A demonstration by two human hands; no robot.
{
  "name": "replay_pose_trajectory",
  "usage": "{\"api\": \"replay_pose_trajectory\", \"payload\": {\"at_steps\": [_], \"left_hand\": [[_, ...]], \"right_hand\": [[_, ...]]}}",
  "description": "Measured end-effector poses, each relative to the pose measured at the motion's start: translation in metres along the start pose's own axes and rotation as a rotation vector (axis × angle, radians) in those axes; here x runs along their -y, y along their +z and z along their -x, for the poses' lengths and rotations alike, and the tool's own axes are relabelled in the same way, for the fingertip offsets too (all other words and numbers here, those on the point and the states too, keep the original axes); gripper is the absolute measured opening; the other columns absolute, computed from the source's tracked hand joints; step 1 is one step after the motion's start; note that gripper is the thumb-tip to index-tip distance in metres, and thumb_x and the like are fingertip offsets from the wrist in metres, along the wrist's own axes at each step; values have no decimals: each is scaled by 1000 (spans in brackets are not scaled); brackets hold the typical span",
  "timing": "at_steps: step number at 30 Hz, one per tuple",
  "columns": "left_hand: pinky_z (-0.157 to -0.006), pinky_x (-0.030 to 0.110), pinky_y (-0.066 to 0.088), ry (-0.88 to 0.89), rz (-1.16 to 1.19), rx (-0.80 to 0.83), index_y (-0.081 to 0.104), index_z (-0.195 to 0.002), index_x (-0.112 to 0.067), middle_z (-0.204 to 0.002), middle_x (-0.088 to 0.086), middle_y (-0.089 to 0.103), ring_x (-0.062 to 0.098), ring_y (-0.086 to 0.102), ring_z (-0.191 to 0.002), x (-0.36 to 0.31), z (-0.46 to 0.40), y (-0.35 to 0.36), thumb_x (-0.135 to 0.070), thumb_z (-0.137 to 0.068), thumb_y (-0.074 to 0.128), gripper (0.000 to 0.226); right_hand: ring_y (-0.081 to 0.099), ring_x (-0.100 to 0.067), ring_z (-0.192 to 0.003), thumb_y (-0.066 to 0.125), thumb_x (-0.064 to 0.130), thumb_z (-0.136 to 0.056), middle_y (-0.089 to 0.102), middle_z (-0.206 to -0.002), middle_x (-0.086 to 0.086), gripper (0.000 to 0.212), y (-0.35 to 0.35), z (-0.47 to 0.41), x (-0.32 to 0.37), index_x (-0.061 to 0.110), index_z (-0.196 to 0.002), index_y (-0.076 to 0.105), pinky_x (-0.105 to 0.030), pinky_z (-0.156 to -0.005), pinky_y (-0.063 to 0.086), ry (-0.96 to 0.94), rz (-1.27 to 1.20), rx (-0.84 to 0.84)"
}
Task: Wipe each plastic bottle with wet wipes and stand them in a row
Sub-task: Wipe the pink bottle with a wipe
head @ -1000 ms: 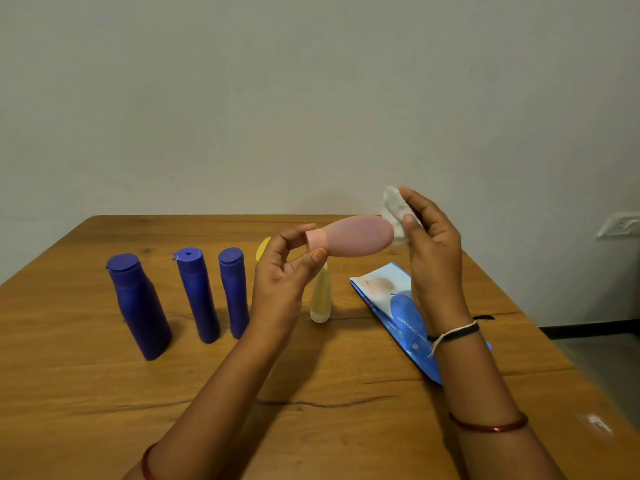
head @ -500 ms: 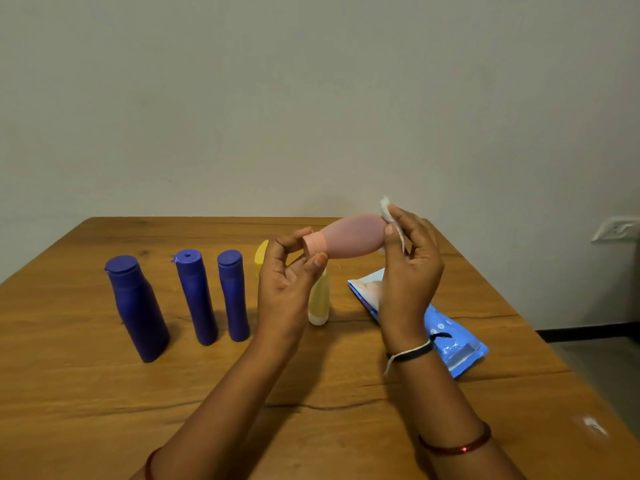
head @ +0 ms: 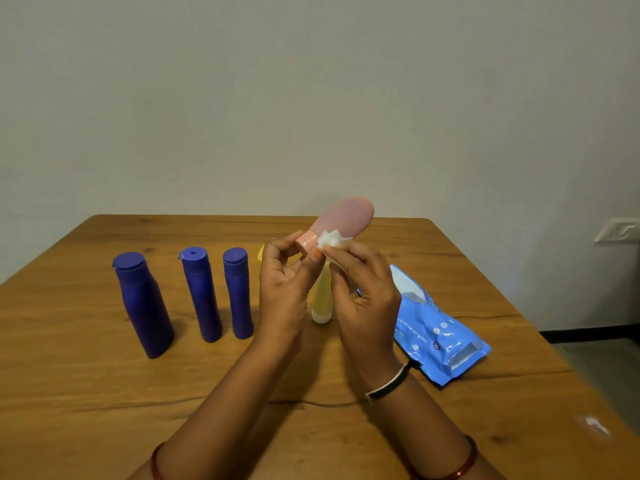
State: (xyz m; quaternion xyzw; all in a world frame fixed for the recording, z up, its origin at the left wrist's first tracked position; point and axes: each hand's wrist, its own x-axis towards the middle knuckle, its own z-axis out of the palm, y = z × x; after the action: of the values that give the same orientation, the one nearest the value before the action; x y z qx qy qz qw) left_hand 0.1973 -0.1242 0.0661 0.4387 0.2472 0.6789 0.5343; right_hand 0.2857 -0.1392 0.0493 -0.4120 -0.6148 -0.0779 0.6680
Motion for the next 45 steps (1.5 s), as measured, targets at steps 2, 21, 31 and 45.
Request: {"api": "replay_pose_trajectory", "payload": {"at_steps": [2,21,31,45], "left_hand": [[-72,18,54,-8,2,-6,51,-107,-14,-102,-1,61,5,68,-88,1,0,1,-9,-78,62,31],[-80,18,54,71,-200,15,49,-107,-10,-110,-8,58,-1,66,-94,-1,2,1,10,-83,59,33],[-85,30,55,-13,-34,36,56,-106,-16,-103,-2,60,16,63,-100,4,-1,-2,-13,-72,66,35],[-76,21,57,-156,201,-4,55,-101,-12,-109,6,60,19,62,-104,5,-2,3,-4,-80,59,23]], "right_hand": [[59,-18,-94,62,-14,-78,61,-102,1,29,-7,-2,-4,3,-100,71,-21,-84,46,-20,36,9],[57,-19,-95,60,-5,-84,62,-103,-5,30,-20,-44,-12,8,-110,68,-18,-85,44,39,243,-50],[60,-17,-97,57,0,-83,65,-101,-4,25,-31,-15,-5,7,-102,71,-23,-83,47,2,63,162],[56,-19,-100,55,-3,-89,56,-106,-6,25,-41,-49,-10,4,-111,64,-22,-86,45,68,169,-128]]}}
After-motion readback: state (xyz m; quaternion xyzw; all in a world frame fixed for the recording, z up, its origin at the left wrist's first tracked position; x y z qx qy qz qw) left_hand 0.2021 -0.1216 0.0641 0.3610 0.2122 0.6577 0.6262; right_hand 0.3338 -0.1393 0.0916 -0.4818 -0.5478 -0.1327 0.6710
